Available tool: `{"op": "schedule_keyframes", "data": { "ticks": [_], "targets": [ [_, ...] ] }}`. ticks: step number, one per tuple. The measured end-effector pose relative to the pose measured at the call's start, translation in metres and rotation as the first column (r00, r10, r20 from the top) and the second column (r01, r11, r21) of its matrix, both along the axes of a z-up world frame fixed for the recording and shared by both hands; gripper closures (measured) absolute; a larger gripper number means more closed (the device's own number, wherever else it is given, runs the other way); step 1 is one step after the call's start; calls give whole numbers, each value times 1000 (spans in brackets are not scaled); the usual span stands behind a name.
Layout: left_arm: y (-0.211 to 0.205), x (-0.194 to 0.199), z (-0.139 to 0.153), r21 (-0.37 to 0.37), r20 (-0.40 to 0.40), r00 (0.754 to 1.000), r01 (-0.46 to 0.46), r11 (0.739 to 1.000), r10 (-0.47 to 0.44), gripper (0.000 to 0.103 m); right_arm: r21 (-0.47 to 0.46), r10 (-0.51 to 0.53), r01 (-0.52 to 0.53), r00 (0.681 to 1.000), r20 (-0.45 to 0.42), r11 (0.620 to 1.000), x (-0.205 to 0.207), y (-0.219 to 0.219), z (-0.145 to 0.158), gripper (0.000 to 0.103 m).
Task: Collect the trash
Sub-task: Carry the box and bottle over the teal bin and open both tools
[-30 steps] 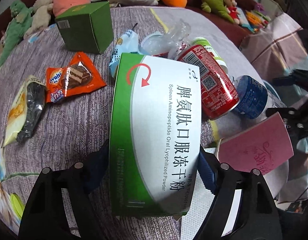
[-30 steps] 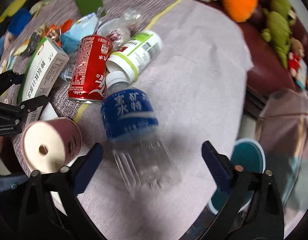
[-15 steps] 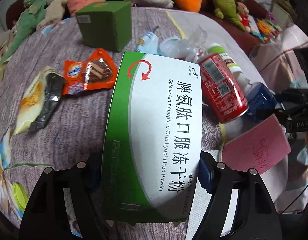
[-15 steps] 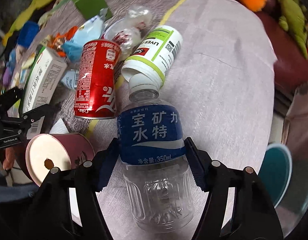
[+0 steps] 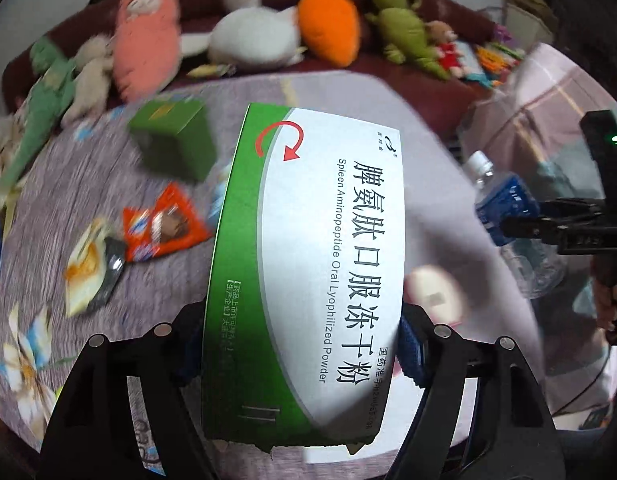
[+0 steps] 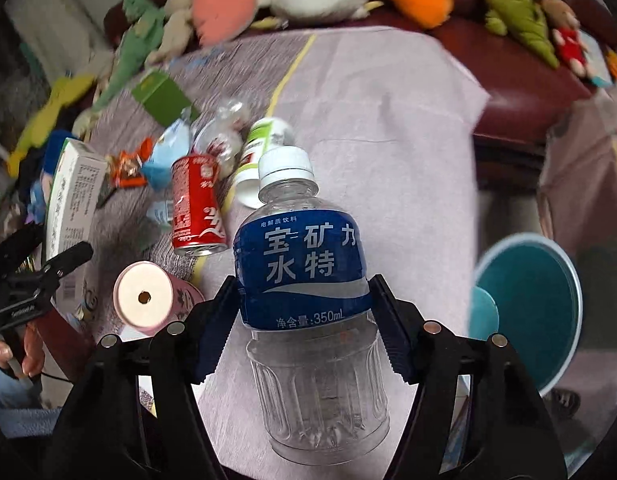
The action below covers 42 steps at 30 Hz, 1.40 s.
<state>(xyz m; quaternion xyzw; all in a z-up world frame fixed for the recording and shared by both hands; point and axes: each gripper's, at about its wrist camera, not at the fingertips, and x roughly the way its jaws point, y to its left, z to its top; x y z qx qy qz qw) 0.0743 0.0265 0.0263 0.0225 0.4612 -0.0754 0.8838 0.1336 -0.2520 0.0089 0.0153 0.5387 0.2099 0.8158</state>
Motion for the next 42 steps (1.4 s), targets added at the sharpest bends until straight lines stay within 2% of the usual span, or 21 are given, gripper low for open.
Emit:
{"op": "schedule_keyframes", "data": {
  "ticks": [6,9,14,18,22,29,34,42],
  "targets": [
    [-82,11,26,-7,20,986,167,986,-167,28,63,-181,178,983,38,982,-21,-79,14,40],
    [-143,22,25,13,13,962,272,962,-272,28,82,-288,283,956,51,956,-29,-121,15,40],
    [-223,41,-1,26,-51,921,388,921,-387,28,105,-454,447,890,49,888,-39,-191,7,40],
    [-284,63,-32,33,-120,884,458,889,-451,28,108,-534,529,845,24,842,-42,-232,-12,40],
    [-328,83,-66,34,-188,856,495,868,-481,28,113,-592,588,806,-2,801,-42,-258,-27,40],
    [-367,110,-111,30,-263,831,515,857,-490,24,103,-623,623,781,-27,776,-33,-280,-47,40],
    [-366,116,-127,22,-291,830,503,864,-476,23,86,-616,616,787,-28,783,-24,-278,-53,40],
    [-349,106,-118,19,-269,840,494,869,-471,23,81,-606,607,794,-40,790,-17,-275,-61,40]
  ]
}}
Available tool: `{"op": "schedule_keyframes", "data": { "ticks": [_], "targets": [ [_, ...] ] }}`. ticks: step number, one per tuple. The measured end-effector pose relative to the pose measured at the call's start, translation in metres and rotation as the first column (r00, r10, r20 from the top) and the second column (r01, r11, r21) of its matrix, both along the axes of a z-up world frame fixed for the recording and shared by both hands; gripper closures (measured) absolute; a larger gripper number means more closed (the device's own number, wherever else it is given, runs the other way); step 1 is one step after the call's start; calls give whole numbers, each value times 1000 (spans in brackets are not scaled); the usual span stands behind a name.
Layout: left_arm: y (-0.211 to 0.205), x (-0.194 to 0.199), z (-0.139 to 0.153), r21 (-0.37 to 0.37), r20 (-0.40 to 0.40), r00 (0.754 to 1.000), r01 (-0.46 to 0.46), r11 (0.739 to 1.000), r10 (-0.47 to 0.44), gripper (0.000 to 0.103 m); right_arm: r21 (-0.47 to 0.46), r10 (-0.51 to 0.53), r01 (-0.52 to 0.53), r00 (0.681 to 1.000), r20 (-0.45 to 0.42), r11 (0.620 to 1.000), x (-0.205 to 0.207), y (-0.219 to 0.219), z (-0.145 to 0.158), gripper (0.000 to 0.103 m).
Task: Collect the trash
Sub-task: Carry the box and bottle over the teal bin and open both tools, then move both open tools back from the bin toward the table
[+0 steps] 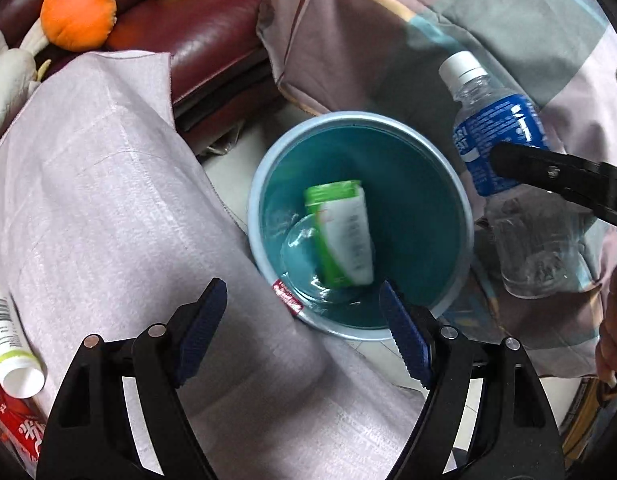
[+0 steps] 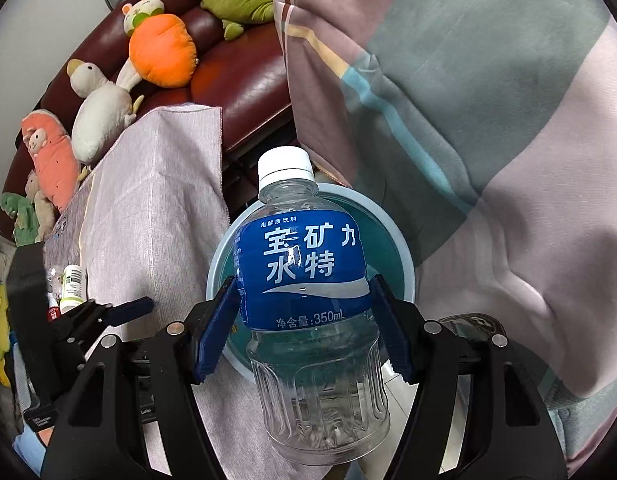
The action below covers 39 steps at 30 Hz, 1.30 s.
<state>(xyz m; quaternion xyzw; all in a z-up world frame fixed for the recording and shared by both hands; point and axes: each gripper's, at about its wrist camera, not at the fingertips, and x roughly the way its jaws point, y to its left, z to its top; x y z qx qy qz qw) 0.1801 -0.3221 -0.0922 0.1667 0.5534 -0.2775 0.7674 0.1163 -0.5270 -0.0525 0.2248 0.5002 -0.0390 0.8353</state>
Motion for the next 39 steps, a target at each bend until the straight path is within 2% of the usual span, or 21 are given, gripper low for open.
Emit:
{"op": "schedule_keyframes", "data": {
  "ticks": [9,12,16,26,39],
  "targets": [
    [35,-8,32,-57,48,997,-57,997,60,22,-15,45,-46,998,-51,999,21,17,-16,38],
    [46,-9,41,-74,59,995,-71,995,76,20,-11,44,-44,998,-55,999,25,24,-18,32],
    [59,-10,47,-89,76,993,-89,992,95,12,-25,40,-41,998,-44,999,26,28,-11,28],
    [93,-32,73,-144,111,987,-103,984,119,12,-75,49,-52,998,-41,996,6,51,14,25],
    [187,-80,111,-197,191,958,-175,965,213,11,-105,162,-165,986,-30,981,-27,140,45,24]
  ]
}}
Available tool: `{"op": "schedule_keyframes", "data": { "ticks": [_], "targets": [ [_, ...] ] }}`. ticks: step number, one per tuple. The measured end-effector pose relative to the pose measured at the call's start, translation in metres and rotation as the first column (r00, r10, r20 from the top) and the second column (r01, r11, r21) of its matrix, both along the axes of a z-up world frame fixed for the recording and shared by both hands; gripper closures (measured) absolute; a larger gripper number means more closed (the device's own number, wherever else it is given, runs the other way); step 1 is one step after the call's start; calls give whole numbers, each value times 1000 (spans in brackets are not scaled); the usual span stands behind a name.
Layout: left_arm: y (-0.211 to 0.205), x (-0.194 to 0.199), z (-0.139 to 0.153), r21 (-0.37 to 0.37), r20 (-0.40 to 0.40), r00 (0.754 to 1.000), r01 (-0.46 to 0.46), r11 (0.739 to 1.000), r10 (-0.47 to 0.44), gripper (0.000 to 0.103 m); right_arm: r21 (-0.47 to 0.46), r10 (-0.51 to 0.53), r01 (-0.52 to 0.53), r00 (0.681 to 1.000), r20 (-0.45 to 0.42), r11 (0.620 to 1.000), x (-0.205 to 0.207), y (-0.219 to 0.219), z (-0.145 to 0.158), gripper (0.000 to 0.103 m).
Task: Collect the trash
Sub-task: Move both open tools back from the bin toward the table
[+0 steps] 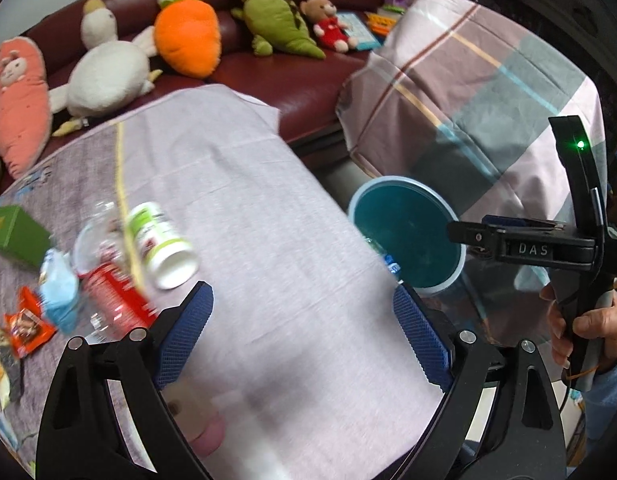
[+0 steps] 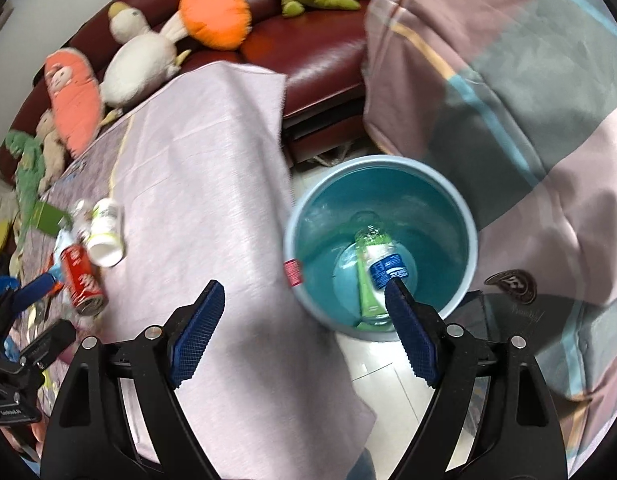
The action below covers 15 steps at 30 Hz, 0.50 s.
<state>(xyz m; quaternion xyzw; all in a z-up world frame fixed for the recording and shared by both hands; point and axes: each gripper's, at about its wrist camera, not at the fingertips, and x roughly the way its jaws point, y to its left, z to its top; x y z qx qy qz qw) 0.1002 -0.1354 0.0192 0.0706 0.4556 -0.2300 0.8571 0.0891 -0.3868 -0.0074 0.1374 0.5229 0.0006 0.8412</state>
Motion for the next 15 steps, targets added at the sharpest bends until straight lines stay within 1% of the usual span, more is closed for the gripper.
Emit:
{"op": "schedule_keyframes", "data": {
  "ticks": [7,12,15],
  "targets": [
    [64,-23,7,-16,22,997,-76,997,77,11,-24,118,-118,993,-14,993,-13,67,8,24],
    [115,-32,0,-31,15,988,-153,988,153,11,-41,225,-226,974,-28,973,-21,122,12,24],
    [142,-35,-7,-36,5,980,-197,980,197,11,-48,288,-289,957,-37,956,-24,158,13,24]
  ]
}}
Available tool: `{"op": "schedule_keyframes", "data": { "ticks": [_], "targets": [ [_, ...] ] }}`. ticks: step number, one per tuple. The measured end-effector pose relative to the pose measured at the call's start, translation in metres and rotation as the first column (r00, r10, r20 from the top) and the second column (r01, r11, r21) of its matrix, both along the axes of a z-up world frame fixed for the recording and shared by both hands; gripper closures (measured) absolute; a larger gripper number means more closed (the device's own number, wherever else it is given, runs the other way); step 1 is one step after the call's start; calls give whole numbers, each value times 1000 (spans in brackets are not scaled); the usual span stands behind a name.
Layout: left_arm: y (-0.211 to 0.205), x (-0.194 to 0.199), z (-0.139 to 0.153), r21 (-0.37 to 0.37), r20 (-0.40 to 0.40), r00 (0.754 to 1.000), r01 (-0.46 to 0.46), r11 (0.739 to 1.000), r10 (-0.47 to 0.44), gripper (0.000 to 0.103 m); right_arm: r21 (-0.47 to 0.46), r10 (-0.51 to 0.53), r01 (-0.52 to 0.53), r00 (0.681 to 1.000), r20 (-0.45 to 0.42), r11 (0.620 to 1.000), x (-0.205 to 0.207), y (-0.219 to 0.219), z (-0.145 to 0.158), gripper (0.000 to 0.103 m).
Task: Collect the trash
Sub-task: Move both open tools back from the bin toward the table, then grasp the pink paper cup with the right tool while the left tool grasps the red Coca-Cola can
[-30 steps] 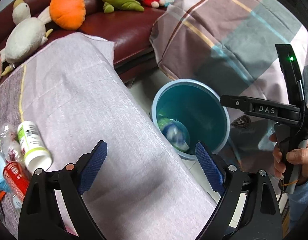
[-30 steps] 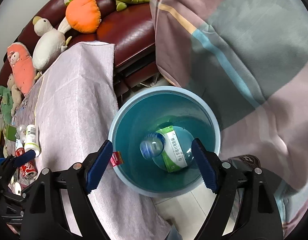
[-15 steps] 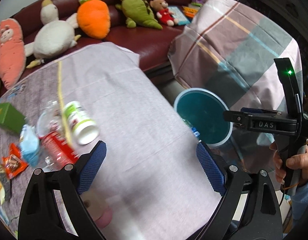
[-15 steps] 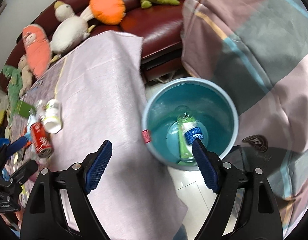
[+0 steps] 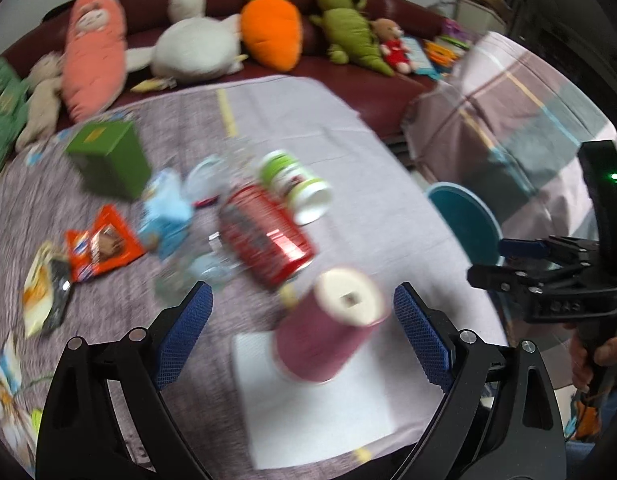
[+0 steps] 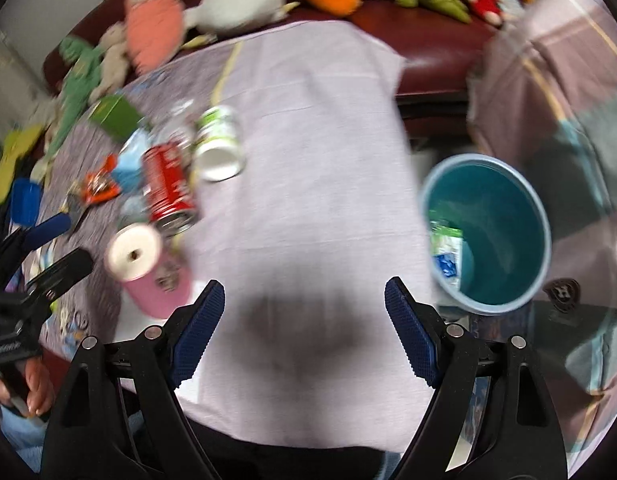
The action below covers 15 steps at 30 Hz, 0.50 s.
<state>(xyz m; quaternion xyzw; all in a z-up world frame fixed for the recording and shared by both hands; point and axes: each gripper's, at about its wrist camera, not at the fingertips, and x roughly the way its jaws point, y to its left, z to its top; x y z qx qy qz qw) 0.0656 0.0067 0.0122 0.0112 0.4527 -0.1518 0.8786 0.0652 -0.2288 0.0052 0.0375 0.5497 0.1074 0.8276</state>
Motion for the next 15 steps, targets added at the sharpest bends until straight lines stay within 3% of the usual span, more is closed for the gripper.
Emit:
{"op": "schedule_keyframes", "data": {
  "ticks": [10,15],
  "targets": [
    [83,0,-48,-27,-100,983,-160,987,156,11,29,142,-140,988,-56,990,5,86,-18,24],
    [99,2,-56,-54,-125,974,-195,979,187,11,25,160,-158,985,-66,987,13,111,-31,24]
  ]
}}
